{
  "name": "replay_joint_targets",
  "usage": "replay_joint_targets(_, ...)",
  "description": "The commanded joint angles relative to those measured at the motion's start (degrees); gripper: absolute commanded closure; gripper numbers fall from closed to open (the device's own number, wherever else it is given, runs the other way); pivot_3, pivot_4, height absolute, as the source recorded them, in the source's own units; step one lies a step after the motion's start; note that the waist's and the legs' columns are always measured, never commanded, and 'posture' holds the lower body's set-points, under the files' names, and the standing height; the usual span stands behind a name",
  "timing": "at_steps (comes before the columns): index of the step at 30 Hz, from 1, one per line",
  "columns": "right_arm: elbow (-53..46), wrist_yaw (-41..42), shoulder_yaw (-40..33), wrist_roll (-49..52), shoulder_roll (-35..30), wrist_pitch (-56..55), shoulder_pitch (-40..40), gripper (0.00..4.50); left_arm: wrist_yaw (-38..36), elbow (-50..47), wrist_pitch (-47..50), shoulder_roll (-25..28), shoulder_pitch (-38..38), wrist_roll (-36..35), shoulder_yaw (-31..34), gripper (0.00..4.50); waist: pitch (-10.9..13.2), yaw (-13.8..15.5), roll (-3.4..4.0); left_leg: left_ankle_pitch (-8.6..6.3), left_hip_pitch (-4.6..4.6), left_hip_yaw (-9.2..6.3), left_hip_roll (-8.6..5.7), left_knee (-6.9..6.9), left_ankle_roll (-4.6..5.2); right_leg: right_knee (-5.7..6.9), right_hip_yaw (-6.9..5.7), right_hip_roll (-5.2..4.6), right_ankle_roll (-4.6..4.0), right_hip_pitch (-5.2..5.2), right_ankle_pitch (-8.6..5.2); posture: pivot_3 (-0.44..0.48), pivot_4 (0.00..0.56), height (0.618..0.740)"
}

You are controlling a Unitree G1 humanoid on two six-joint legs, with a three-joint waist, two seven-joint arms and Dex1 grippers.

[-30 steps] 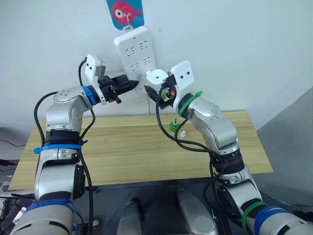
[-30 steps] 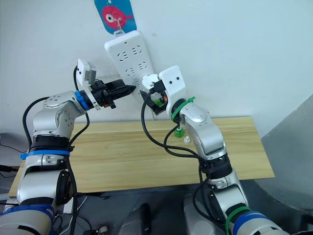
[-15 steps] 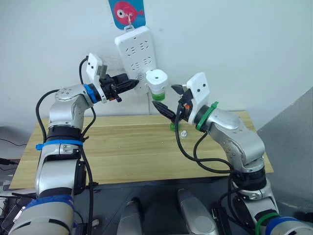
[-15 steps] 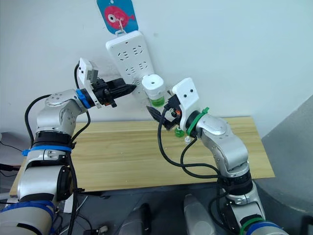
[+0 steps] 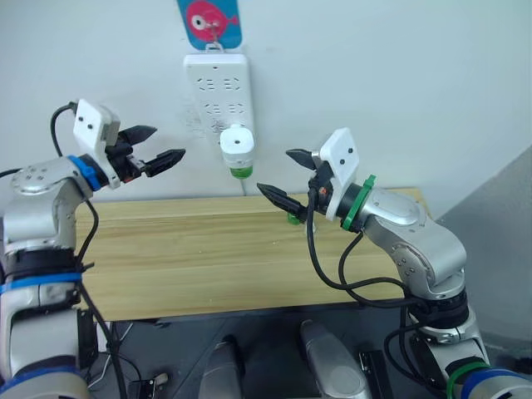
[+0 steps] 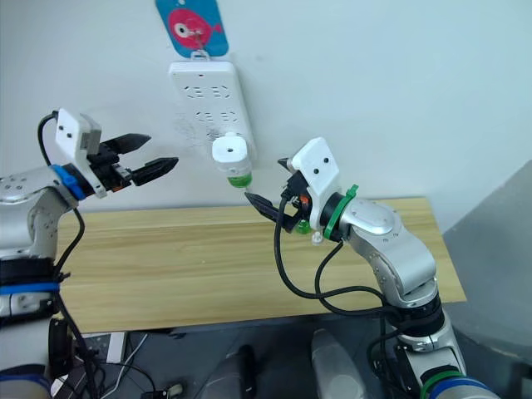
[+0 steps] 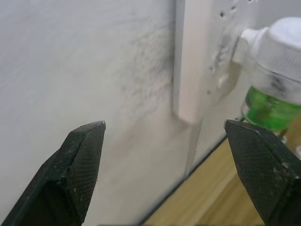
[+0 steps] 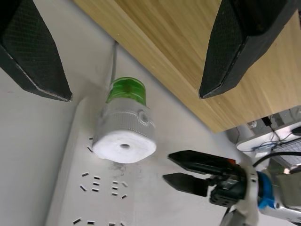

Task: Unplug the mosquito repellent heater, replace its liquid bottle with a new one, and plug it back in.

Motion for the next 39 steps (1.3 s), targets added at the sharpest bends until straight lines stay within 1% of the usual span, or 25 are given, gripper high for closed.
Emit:
replay_joint_targets(1, -2.6, 1.3, 0.4, 1.3, -0.4, -2.4, 0.6, 0.17, 0.8, -16.2, 4.0, 1.0, 9.7, -4.6, 4.5, 0.2, 0.0, 1.0, 0.0, 0.0, -0.03, 0.0, 0.0, -0.06, 0.0, -0.15, -0.01, -0.01, -0.01, 0.0, 0.0, -0.122, 0.233, 0.735)
replay_joint_targets(3, -1.8, 1.5, 1.0, 1.0, -0.2, -3.4, 0.9, 0.56, 5.0, -26.8, 6.9, -2.3, 17.9, -7.8, 7.9, 0.19, 0.0, 1.4, 0.0, -0.03, -0.06, 0.07, -0.03, -0.14, -0.05, -0.34, -0.01, -0.14, -0.09, 0.02, 0.06, -0.104, 0.233, 0.735)
replay_joint_targets(6, 0.7, 1.1, 2.5, -0.7, 0.5, -5.7, 0.5, 1.58, 11.7, -40.6, 8.9, -8.2, 27.9, -10.6, 9.7, 0.19, 0.0, 2.8, -0.07, -0.08, -0.07, 0.12, -0.12, -0.16, -0.11, -0.35, -0.04, -0.31, -0.16, 0.02, 0.1, -0.084, 0.232, 0.735)
replay_joint_targets(8, 3.6, -0.5, 3.5, -2.6, 1.7, -7.1, -0.6, 2.28, 15.0, -48.3, 7.5, -12.2, 34.0, -10.2, 8.7, 0.19, 0.0, 3.8, -0.09, -0.08, -0.06, 0.11, -0.13, -0.16, -0.12, -0.34, -0.04, -0.31, -0.16, 0.04, 0.1, -0.072, 0.231, 0.735)
replay_joint_targets(10, 5.9, -1.8, 3.9, -3.9, 3.0, -8.2, -1.3, 2.98, 18.2, -52.5, 6.6, -15.2, 37.1, -9.5, 7.3, 0.19, -0.1, 4.5, -0.11, -0.07, -0.02, 0.1, -0.11, -0.14, -0.12, -0.33, -0.04, -0.26, -0.18, 0.05, 0.09, -0.064, 0.232, 0.735)
replay_joint_targets(14, 9.2, -3.3, 4.2, -6.1, 4.3, -10.1, -2.6, 4.48, 19.8, -56.7, 5.3, -17.1, 40.2, -8.4, 3.4, 0.19, -0.1, 5.9, -0.11, -0.03, 0.0, 0.2, -0.08, 0.14, -0.09, -0.33, -0.04, -0.22, -0.22, 0.18, -0.12, -0.056, 0.231, 0.735)
replay_joint_targets(18, 11.0, -4.0, 3.9, -7.0, 4.7, -10.6, -3.3, 4.48, 21.4, -56.5, 5.1, -17.3, 40.2, -7.9, 1.7, 0.19, -0.1, 6.1, -0.14, -0.04, -0.03, 0.36, -0.1, 0.39, -0.09, -0.39, 0.08, -0.26, -0.26, 0.26, -0.15, -0.058, 0.232, 0.735)
replay_joint_targets(25, 12.6, -5.6, 3.3, -8.5, 5.1, -10.9, -3.5, 4.48, 22.2, -55.3, 5.4, -16.2, 37.8, -7.8, 0.1, 0.19, -0.1, 6.2, -0.14, -0.05, -0.02, 0.31, -0.05, 0.3, -0.09, -0.33, -0.02, -0.22, -0.25, 0.2, -0.08, -0.069, 0.23, 0.735)
replay_joint_targets(33, 13.2, -6.9, 1.4, -8.7, 5.8, -10.6, -3.4, 4.48, 22.9, -55.3, 5.9, -16.3, 35.9, -8.2, -2.1, 0.19, -0.1, 6.1, -0.14, -0.05, -0.03, 0.31, -0.06, 0.31, -0.09, -0.34, -0.01, -0.22, -0.24, 0.21, -0.08, -0.079, 0.225, 0.735)
replay_joint_targets(39, 15.2, -8.1, 1.2, -10.0, 6.0, -11.2, -3.9, 4.48, 22.9, -55.1, 5.9, -15.8, 35.4, -8.4, -2.6, 0.19, -0.1, 6.0, -0.14, -0.05, -0.03, 0.31, -0.06, 0.31, -0.09, -0.34, -0.02, -0.22, -0.25, 0.21, -0.08, -0.077, 0.221, 0.735)
